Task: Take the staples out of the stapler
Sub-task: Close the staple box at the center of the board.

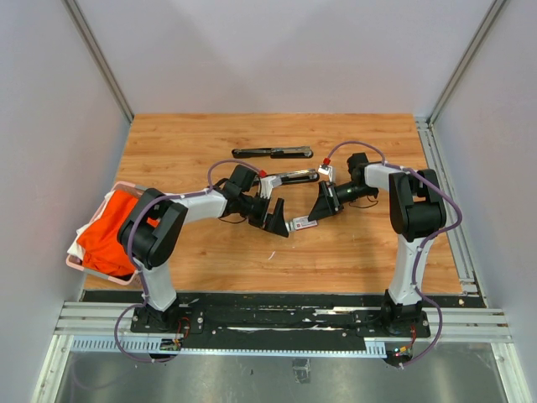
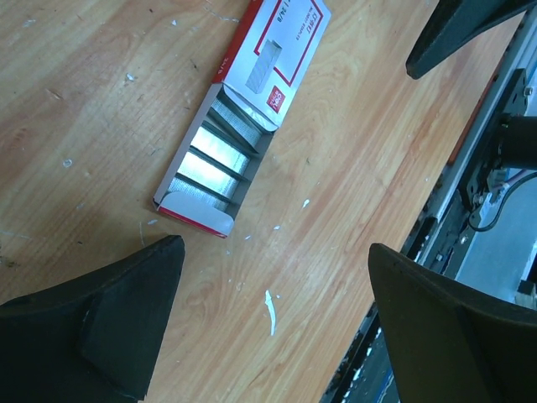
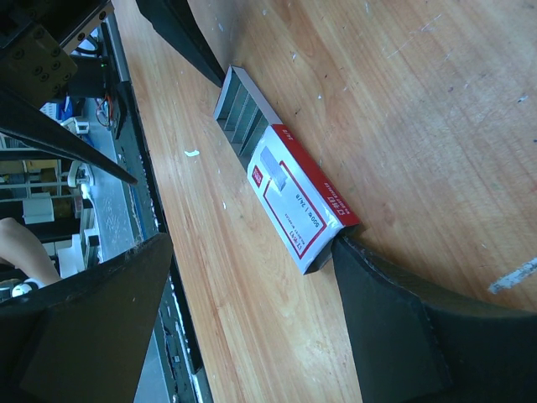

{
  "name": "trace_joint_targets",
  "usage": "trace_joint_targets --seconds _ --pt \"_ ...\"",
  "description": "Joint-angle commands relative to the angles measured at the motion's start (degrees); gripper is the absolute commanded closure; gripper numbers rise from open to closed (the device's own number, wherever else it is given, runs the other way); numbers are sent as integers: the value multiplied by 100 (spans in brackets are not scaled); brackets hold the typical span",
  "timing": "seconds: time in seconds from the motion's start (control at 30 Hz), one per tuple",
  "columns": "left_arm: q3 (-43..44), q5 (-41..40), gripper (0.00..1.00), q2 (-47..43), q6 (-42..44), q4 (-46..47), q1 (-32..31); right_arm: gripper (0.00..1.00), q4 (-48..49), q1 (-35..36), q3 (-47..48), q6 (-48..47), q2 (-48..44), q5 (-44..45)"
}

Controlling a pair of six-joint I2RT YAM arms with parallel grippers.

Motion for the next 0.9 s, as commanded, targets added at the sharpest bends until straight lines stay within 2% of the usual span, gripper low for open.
trace_joint_targets --seconds 0.0,0.2,0.53,0.87 --pt "-219 67 2 157 -144 -329 -42 19 18 132 -186 -86 157 670" --pt "-126 229 2 397 -630 278 -133 19 14 188 -219 -59 167 547" --pt "-44 153 2 610 -837 696 -244 19 137 408 -305 85 177 296" --pt "184 -470 2 605 -228 181 -138 19 149 334 -211 51 81 771"
